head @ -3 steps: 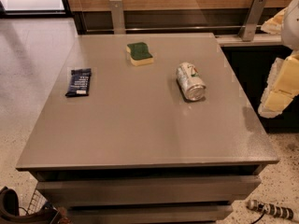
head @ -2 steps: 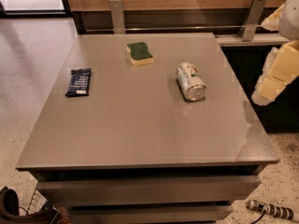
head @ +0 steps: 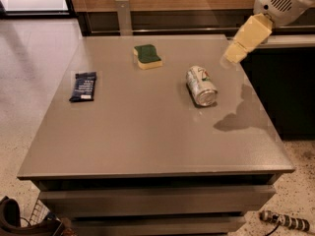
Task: Place 7up can upright
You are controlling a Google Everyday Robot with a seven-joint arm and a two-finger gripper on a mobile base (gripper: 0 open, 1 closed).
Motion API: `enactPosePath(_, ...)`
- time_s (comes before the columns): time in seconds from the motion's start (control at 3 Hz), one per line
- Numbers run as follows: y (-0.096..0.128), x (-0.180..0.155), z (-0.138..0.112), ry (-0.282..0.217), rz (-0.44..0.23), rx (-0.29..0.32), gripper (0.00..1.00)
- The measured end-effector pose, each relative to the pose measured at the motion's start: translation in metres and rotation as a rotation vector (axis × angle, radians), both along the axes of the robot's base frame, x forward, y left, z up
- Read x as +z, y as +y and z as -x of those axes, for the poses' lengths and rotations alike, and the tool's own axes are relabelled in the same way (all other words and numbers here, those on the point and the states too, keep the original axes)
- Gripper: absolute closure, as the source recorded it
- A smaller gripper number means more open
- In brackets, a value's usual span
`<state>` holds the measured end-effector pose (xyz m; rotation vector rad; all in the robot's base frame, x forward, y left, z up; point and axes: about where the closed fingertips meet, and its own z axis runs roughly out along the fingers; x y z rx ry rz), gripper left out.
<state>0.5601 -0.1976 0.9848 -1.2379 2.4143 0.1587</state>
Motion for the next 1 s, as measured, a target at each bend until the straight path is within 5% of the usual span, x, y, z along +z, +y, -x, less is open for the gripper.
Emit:
enactPosePath(0.67, 0.015, -0.061, -0.053, 0.171, -0.126, -0.339, 0.0)
enactPosePath(1.0, 0.02, -0.083, -0.064, 0.242, -0.127, -0.434, 0.0)
